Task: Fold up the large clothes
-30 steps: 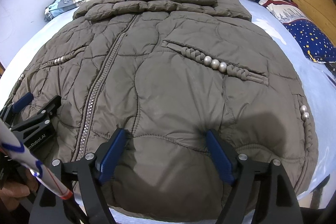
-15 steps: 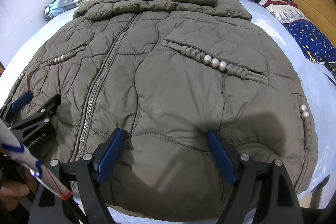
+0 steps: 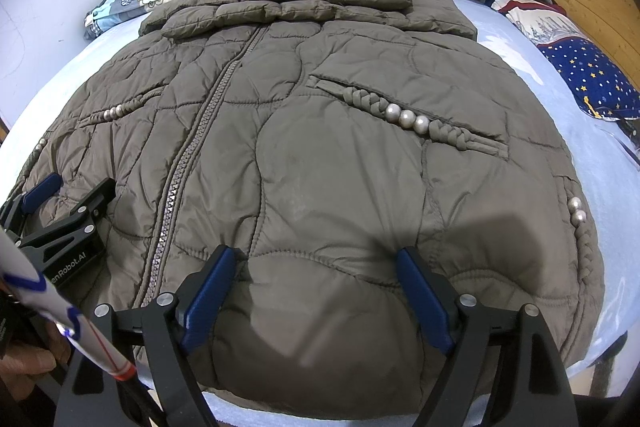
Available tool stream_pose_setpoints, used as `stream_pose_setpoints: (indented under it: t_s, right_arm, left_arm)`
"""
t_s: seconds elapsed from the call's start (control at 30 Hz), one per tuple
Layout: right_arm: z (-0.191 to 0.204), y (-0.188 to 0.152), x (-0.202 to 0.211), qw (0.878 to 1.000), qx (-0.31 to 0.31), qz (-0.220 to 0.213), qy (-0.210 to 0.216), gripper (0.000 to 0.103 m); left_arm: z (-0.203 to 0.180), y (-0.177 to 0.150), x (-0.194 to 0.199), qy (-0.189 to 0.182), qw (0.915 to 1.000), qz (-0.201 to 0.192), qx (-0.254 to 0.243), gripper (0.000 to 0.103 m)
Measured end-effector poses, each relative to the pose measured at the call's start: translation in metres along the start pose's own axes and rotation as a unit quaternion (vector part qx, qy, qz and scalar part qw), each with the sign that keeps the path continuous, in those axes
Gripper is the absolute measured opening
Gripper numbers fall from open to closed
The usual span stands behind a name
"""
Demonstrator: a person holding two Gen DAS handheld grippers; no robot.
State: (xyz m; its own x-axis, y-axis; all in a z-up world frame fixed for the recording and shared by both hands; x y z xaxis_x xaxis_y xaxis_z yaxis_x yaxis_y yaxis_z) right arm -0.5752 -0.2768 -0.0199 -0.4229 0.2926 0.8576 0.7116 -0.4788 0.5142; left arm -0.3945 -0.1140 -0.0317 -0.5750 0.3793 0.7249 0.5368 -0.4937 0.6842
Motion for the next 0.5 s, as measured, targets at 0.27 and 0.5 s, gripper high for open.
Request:
stream_pose_setpoints:
  t_s: [0.27,0.5]
  right_arm:
    - [-0.0019,-0.0022,0.0013,1.0,0.0,0.0,-0.002,0.087]
    - [-0.002,-0.003,0.0028,1.0,0.0,-0.001,-0.003,0.088]
  left_arm:
    - [-0.0005,0.0003,0.0005,0.0,1.0,-0.001,0.0,0.09]
    - [-0.0008,0.0003,0.0016,0.001,1.0,-0.002,-0.001,0.09]
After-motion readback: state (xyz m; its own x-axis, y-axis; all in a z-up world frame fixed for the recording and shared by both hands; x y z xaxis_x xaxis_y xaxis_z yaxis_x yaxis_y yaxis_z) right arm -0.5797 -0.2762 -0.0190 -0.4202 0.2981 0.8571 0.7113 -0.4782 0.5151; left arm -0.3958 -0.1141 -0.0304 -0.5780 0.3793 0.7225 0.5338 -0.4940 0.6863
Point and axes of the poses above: each gripper's, at about its wrist camera, not at the fingertips, and x roughly against the way its jaws point, z to its left, y to its top, the point moved 10 cm from there along -x, roughly the way its jaws point, and after that the axes turned 4 degrees about x, right-handed, at the moved point
